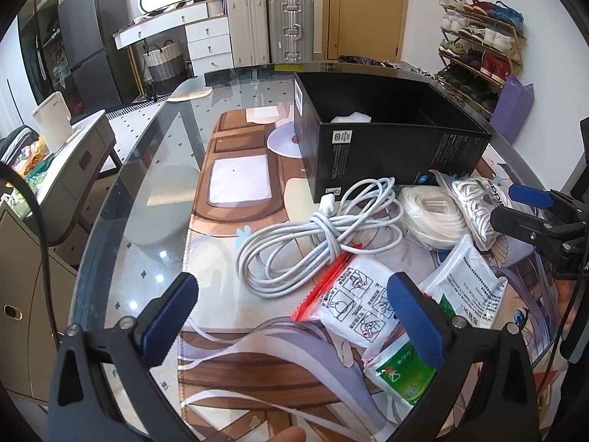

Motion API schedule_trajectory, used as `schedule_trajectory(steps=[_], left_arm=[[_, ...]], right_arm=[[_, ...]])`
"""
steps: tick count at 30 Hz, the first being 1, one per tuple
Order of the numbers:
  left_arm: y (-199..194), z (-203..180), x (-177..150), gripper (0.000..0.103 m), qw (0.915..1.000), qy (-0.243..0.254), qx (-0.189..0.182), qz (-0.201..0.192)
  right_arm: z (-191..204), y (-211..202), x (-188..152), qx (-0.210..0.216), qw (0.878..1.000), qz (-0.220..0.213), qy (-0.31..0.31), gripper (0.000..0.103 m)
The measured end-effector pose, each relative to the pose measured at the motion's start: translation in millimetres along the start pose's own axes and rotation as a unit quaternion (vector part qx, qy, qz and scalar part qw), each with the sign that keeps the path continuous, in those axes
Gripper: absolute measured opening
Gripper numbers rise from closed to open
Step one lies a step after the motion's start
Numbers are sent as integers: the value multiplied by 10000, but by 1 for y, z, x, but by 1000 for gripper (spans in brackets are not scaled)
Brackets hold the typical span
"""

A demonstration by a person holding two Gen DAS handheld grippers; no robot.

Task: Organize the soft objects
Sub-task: 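Withdraw both tools and move toward the bagged adidas rope and white cable, then grasp the bagged adidas rope with the right gripper while the left gripper grasps the white cable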

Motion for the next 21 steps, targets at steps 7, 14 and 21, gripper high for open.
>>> schedule_trajectory(steps=[7, 14, 21], left_arm=[[5, 0, 1, 103, 10000, -63, -59, 30], [7, 2, 3, 103, 10000, -74, -49, 39], [13, 4, 8, 103, 10000, -47, -65, 50]], right_arm=[[1, 9, -4, 122, 9998, 95, 130, 102], [6, 18, -7, 206, 9993, 223, 225, 102], [5, 23, -10, 229, 9991, 226, 280, 102]])
Point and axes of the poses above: each gripper's, at about its wrist camera, not at the fingertips, and y roughly the way its jaws point, z to its left, x to its top, the point moved 2 cm from there along y, roughly the way its jaws point, and after that the axes turned 13 degrees about -z, right-handed, at the moved point
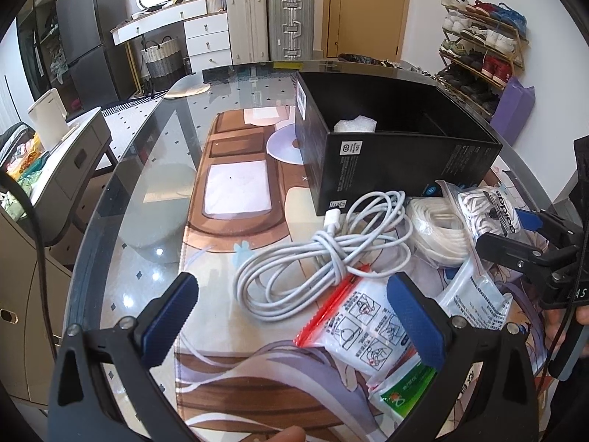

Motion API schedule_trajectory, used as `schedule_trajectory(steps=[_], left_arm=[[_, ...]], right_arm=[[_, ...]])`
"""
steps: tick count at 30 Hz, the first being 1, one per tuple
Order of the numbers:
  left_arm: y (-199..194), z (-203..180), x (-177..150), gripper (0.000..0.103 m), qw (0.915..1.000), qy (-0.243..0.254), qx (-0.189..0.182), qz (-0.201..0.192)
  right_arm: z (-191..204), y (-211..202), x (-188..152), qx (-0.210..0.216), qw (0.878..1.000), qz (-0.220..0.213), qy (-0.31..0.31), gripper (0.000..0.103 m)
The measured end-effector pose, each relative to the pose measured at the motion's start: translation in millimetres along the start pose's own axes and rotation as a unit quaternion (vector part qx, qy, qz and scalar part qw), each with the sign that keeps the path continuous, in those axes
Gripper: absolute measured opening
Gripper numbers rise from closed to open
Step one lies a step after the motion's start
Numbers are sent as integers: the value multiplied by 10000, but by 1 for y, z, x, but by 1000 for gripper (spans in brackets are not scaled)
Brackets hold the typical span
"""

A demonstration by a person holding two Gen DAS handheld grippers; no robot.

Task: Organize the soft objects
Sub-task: 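Grasp the bagged adidas rope with the right gripper while the left gripper grasps the white cable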

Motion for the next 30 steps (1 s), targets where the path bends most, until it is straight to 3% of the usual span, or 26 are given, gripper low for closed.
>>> schedule_trajectory(steps=[10, 16, 18, 24, 30], left_arm=[[7, -3, 8, 103, 9999, 30, -129, 14], [15, -4, 13, 103, 9997, 36, -251, 65], [18, -5, 14, 103, 9994, 9, -327, 109], [24, -12, 15, 99, 9984, 17, -529, 194], [25, -20, 17, 87, 9974, 145, -682, 167]], right_arm=[[-4, -6, -1, 70, 10000, -35, 20, 91], [-10, -10, 0, 126, 9997, -114, 152, 80], [-13, -12, 1, 88, 9997, -154, 191, 67], [-19, -16, 3, 68, 9993, -214, 297, 47], [-22, -24, 5, 67, 9990, -351, 282, 30]])
Point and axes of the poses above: each gripper's, at about its wrist camera, not at the fingertips, and y roughly the way its jaws point, z to its left, x to its top, the point moved 2 cm from there along y, roughly the way its jaws point, and after that the axes turned 13 degrees about -z, right-handed, at the moved point
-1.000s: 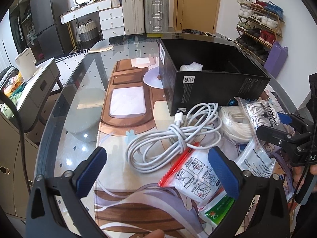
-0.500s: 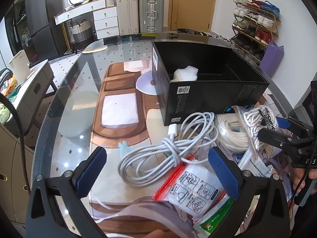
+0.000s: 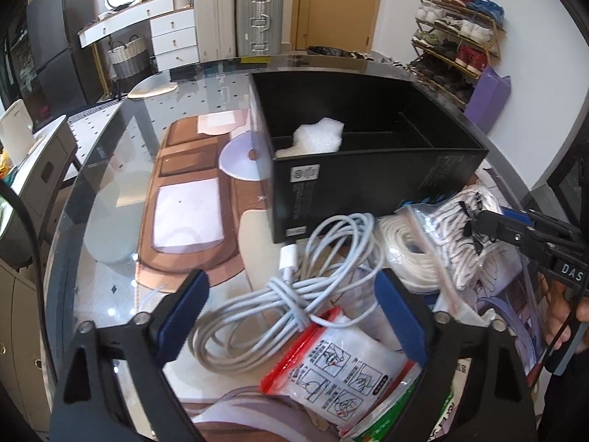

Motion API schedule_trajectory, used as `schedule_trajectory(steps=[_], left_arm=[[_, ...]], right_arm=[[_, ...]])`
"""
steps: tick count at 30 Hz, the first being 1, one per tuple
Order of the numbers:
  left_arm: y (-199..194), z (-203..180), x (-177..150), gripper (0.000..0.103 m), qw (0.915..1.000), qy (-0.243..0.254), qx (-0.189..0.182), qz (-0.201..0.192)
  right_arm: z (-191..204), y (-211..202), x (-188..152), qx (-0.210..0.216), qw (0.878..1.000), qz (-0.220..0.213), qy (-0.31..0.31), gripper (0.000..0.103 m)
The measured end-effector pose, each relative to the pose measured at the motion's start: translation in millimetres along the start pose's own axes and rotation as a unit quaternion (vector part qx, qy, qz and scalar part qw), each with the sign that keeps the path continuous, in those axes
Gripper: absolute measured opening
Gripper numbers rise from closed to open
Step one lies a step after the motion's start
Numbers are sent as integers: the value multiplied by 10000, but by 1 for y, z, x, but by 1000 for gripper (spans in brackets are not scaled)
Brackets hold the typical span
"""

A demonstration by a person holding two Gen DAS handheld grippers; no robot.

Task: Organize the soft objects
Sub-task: 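Grasp the bagged adidas rope with the right gripper while the left gripper grasps the white cable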

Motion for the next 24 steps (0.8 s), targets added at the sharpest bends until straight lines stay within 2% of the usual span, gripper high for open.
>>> schedule_trajectory(steps=[11, 15, 20, 24], left_arm=[[-2, -13, -3, 53, 9991, 305, -305, -6], [-5, -15, -4, 50, 9988, 373, -320, -32], [-9, -18, -4, 40, 9983, 447, -372, -92], [-13, -19, -4, 38, 9983, 437, -367, -149]], right_arm=[[3, -4, -1, 14, 9999, -24, -107, 30], [3, -5, 0, 19, 9999, -31, -127, 29], [6, -7, 1, 56, 9998, -56, -186, 26], [7, -11, 2, 90, 9996, -128, -230, 22]])
Point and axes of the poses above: each gripper's, at about its wrist camera, not at the fingertips, and y roughly the way its jaws point, z to its left, x to its top, the point moved 2 cm from there along y, roughly the way its jaws point, and after that the axes turned 13 degrees about -z, right-handed, at the moved point
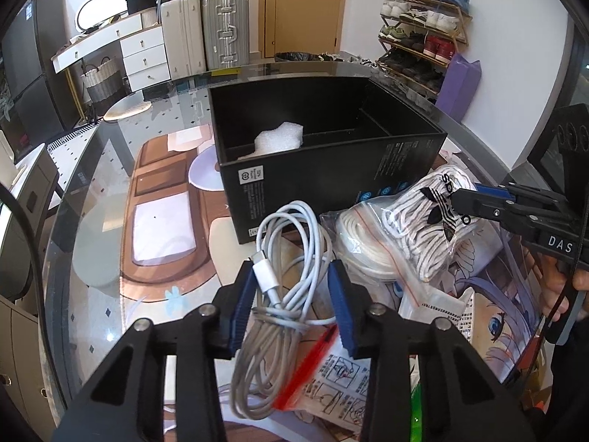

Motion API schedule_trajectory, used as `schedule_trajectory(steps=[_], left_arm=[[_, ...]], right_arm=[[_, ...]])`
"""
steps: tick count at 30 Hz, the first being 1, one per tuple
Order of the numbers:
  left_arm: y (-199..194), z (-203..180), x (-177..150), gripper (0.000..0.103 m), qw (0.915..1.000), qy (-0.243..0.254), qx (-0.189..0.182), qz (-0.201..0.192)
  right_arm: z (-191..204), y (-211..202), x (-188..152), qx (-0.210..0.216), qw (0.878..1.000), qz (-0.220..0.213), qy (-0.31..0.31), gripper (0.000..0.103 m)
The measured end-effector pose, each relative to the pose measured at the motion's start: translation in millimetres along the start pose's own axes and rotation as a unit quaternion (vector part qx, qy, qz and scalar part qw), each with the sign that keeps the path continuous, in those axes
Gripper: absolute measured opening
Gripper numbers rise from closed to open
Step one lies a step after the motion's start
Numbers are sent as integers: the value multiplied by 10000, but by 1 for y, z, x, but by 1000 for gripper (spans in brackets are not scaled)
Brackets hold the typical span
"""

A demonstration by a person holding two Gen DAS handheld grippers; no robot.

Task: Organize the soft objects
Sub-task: 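Grasp the bagged adidas rope with the right gripper while the left gripper grasps the white cable, then lift the bagged rope and white cable with both grippers toward the black box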

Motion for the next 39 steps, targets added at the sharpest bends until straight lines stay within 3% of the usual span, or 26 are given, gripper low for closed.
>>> schedule_trajectory(steps=[18, 24, 39], left_arm=[[-25, 8, 9, 33, 9992, -125, 126, -359], [-33, 12, 13, 18, 9987, -154, 157, -457], [-40, 13, 17, 13, 9978, -205, 150, -613]], right_arm=[[16, -23, 15, 55, 9987, -408, -309, 18], [19, -31, 20, 76, 9980, -534, -341, 18], [23, -39, 25, 108, 9969, -683, -382, 18]])
Point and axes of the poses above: each gripper's, at about its wrist camera, not at the fingertips, and y roughly the way its jaws point, z to its left, x to its top, the point moved 2 cm from there along y, roughly the way its jaws point, and after that the axes turned 13 degrees about -z, right-handed, at the moved point
